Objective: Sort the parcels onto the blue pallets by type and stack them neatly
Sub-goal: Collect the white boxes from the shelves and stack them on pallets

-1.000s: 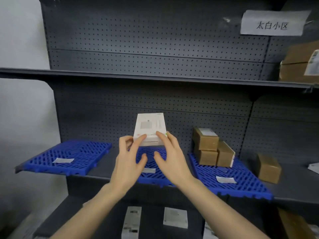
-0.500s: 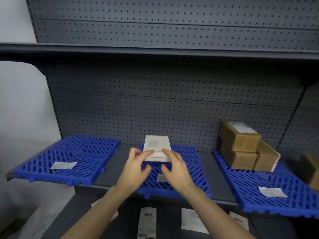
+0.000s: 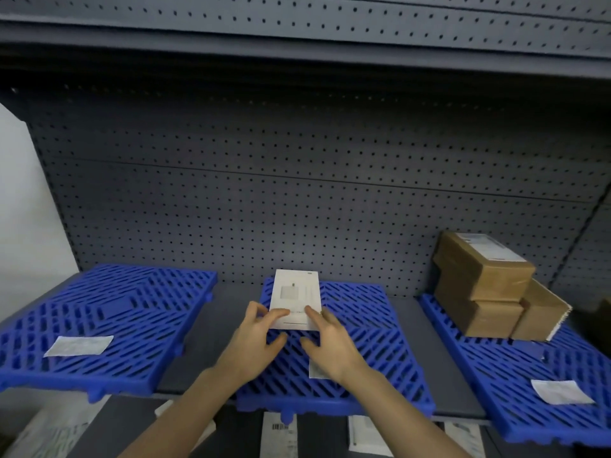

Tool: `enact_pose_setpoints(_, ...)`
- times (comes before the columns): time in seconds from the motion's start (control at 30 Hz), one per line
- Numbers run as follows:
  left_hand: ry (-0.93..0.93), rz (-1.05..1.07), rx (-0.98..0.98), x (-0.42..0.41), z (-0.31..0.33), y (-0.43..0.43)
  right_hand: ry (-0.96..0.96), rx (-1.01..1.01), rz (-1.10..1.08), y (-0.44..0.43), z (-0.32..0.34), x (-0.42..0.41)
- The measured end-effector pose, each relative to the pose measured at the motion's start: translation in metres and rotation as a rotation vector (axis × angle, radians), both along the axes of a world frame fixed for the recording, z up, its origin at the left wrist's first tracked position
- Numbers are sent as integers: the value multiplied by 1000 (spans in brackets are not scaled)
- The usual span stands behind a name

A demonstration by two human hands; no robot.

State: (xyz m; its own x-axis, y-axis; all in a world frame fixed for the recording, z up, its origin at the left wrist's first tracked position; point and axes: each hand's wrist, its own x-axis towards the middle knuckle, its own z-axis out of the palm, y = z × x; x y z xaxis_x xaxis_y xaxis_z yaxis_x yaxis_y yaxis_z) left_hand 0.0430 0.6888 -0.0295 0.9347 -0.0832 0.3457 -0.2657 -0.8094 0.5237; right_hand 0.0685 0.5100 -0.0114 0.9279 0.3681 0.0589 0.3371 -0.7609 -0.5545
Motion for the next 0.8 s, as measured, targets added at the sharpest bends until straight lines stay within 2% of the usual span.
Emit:
enact_pose_setpoints(0.13, 52, -9, 64, 4, -6, -1, 44, -39, 21, -3, 0, 6)
enact_pose_setpoints(0.27, 39, 66, 215, -2, -1, -9, 51, -62, 34, -10, 4, 4)
enact_pose_setpoints(0.43, -139, 149, 174, -15, 22, -46, -76, 7, 32, -51, 16, -12)
enact_pose_setpoints(0.6, -278, 33, 70, -33, 51, -140, -248, 104, -37, -144, 36, -42)
enact_pose_setpoints(0.8, -279, -165, 10, -56, 54, -305, -342, 114, -203, -300, 45, -85)
